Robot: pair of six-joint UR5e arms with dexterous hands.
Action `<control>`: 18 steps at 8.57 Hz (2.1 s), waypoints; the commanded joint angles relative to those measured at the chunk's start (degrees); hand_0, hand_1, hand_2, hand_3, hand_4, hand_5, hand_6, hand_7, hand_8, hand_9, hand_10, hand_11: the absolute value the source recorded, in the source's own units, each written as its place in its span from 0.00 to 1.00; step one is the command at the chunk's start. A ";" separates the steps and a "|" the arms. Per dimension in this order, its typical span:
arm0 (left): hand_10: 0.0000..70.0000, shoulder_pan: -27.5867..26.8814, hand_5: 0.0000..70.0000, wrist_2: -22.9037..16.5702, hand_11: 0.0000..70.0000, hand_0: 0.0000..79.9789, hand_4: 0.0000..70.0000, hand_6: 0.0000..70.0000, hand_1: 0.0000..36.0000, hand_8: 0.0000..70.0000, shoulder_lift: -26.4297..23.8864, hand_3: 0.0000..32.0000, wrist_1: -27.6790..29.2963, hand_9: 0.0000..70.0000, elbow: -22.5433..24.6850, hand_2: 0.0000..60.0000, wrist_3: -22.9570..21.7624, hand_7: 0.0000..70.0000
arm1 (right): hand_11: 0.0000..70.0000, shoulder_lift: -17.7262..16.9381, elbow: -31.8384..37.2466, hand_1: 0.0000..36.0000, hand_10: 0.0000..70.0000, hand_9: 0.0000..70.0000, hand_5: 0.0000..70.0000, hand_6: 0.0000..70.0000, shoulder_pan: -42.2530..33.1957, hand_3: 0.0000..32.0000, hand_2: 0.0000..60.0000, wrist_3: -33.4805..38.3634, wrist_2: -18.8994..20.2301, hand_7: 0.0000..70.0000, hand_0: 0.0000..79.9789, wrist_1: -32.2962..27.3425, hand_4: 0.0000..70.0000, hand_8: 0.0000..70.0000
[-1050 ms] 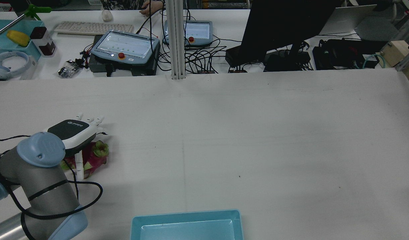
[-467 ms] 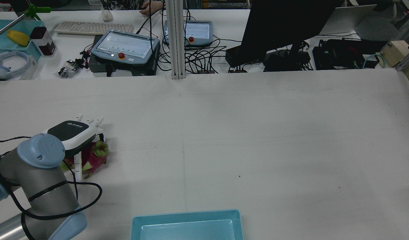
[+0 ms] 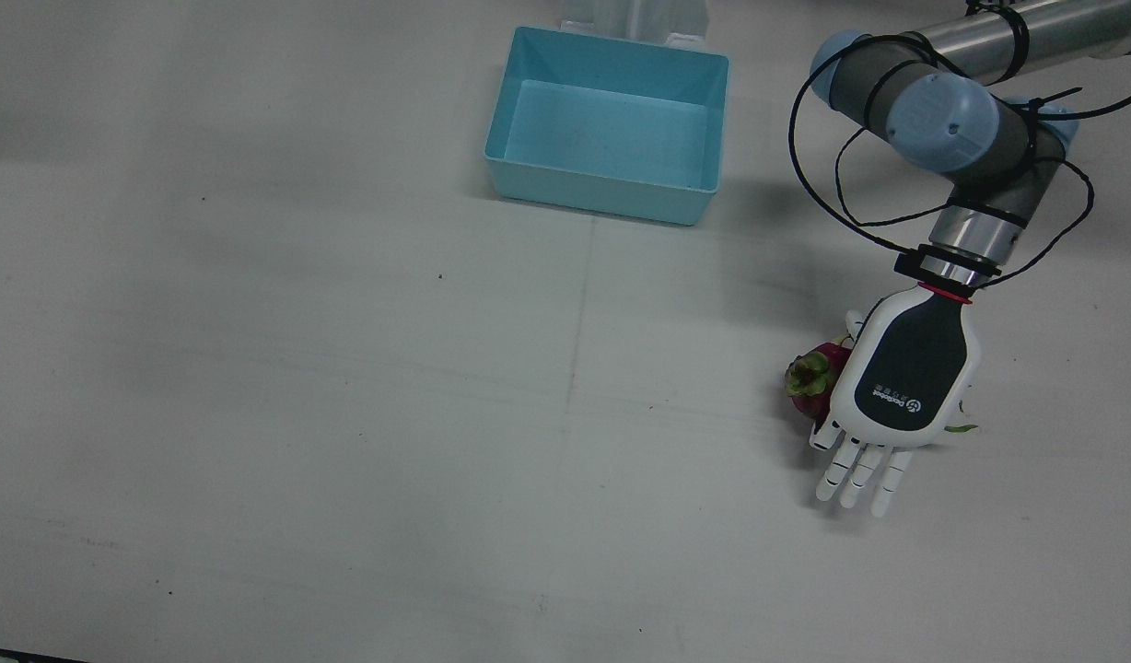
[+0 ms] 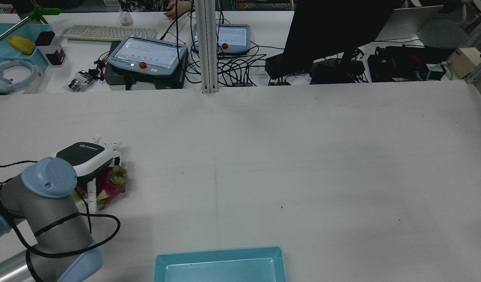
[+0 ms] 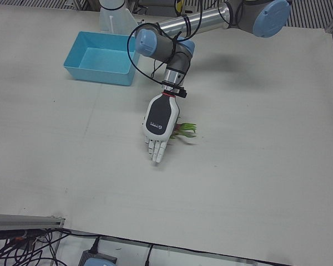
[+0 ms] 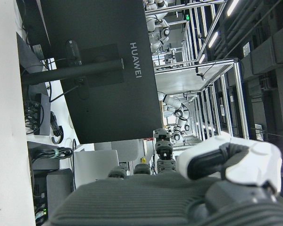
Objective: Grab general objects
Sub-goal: 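Tighten the left hand grip on the dragon fruit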
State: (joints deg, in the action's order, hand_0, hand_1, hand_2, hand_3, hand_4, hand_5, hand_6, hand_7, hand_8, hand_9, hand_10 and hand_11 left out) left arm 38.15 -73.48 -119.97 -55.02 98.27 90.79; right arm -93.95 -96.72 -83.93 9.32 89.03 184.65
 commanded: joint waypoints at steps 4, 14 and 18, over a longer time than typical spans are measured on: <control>0.03 -1.67 1.00 3.42 0.06 0.61 0.43 0.24 0.68 0.26 0.00 0.00 1.93 0.10 -0.27 1.00 0.00 0.30 | 0.00 0.00 0.04 0.00 0.00 0.00 0.00 0.00 0.00 0.00 0.00 0.00 0.00 0.00 0.00 0.01 0.00 0.00; 1.00 -0.79 1.00 2.55 1.00 1.00 0.36 0.87 1.00 1.00 -0.96 0.00 -0.52 1.00 5.08 1.00 -0.26 1.00 | 0.00 0.00 -0.05 0.00 0.00 0.00 0.00 0.00 0.00 0.00 0.00 0.00 0.00 0.00 0.00 -0.08 0.00 0.00; 1.00 -0.35 1.00 -5.88 1.00 1.00 0.36 0.86 1.00 0.99 -11.83 0.00 -6.57 1.00 5.18 1.00 -0.35 1.00 | 0.00 0.00 -0.05 0.00 0.00 0.00 0.00 0.00 0.00 0.00 0.00 0.00 0.00 0.00 0.00 0.01 0.00 0.00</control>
State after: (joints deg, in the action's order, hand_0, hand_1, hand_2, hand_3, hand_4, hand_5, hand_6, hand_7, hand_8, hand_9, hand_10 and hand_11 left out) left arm 37.57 -75.24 -125.37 -57.27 103.41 90.46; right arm -93.96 -96.77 -83.93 9.32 89.03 184.65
